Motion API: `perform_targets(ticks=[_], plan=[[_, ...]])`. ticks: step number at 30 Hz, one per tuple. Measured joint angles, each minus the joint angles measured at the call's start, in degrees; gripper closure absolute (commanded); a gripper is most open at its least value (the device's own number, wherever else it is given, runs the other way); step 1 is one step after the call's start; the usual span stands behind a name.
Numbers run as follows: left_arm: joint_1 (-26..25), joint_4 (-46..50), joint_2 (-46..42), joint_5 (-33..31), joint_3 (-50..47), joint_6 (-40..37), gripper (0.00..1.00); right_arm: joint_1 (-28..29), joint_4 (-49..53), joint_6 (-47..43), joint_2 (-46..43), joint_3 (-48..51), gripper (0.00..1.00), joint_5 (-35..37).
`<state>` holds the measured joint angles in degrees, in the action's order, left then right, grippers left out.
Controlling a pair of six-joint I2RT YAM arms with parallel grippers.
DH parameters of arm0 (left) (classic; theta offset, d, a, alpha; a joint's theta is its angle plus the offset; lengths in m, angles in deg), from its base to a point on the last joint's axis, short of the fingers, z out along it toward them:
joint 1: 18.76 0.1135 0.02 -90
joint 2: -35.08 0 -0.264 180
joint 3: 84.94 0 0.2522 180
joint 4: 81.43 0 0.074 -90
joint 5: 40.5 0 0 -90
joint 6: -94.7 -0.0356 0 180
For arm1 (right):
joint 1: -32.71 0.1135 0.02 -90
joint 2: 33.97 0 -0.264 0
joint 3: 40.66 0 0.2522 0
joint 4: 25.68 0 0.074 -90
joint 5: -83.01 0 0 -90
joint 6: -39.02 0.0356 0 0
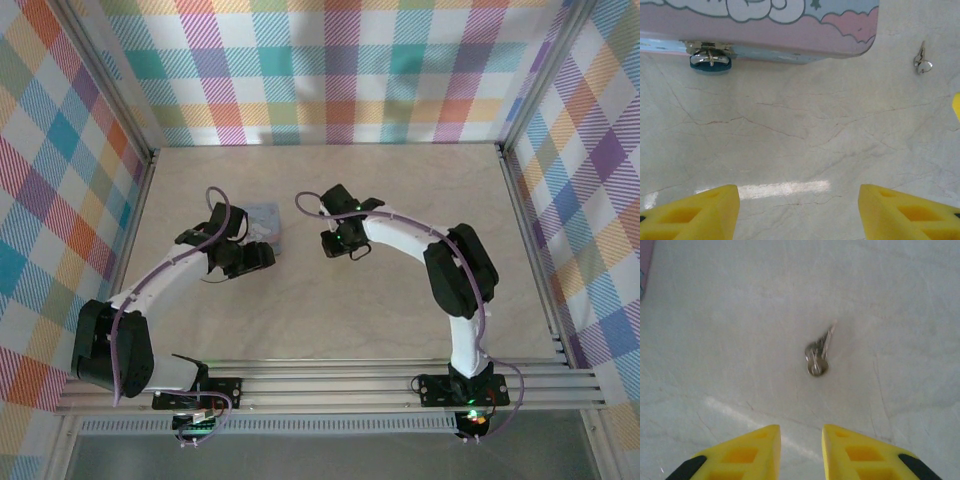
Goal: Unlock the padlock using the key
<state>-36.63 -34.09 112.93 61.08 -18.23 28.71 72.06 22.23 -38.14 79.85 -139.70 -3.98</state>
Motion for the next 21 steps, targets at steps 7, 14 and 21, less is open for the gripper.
perform_targets(ticks=[7, 14, 21], plan=[[-0.1, -0.7, -0.2, 0.0, 0.0, 0.5, 0.36, 0.0, 1.0, -0.9, 8.0, -9.1, 0.7, 1.1], [-0.1, -0.7, -0.2, 0.0, 0.0, 0.4, 0.36, 0.0, 3.7, -1.7, 12.2, -12.7, 0.7, 1.1], [-0.1, -0.7, -0.1, 0.1, 0.0, 0.4, 0.36, 0.0, 4.9, -1.7, 12.3, -12.7, 0.71, 2.0]])
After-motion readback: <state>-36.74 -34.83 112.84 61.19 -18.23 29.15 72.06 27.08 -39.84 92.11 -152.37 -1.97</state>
